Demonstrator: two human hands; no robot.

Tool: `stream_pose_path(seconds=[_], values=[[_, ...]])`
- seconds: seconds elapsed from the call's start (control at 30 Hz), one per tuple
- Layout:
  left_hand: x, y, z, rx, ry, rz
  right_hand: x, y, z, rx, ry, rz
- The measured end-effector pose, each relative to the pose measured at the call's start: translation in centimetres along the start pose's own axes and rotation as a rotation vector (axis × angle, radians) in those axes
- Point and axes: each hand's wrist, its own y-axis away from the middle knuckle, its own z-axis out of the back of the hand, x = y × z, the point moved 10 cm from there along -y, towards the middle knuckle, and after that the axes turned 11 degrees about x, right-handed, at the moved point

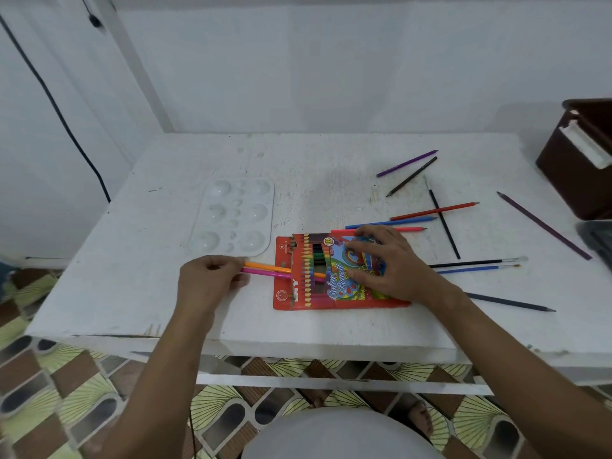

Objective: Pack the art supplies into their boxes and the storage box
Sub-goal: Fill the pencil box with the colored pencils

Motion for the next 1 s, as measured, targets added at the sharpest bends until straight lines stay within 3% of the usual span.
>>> stream_pose_path(seconds=[0.1,0.2,0.3,0.4,0.5,0.67,0.87,1.0], values=[[-0.3,0.5,-1.3,0.005,-0.133,-0.032,0.4,-0.1,0.2,-0.001,-0.015,0.006],[-2.5,1.0,-2.6,0.019,-0.561,-0.163,0.5,0.0,0.0,0.005,0.001,0.006],[-3.3,1.5,-5.0,0.177,-0.887,-0.256,0.6,0.0,-0.1,0.008,0.020,0.006],[-2.5,1.3,-5.5,0.309,-1.047,-0.269,0.4,0.0,-0.2,0.008,0.023,0.001],[-2.7,1.4,-5.6,0.371,-1.088,-0.314,0.3,0.0,-0.3,0.013,0.030,-0.005],[-4.3,1.7,-7.1,0.336,-1.121,-0.417,0.0,-0.1,-0.4,0.019,0.021,-0.012],[-4.5,2.5,-9.9,0.393,-1.008,-0.510,0.3,0.0,-0.2,0.007,0.000,-0.010],[-4.6,2.5,-9.9,0.330,-0.967,-0.571,0.6,0.2,0.1,-0.002,-0.012,-0.001]])
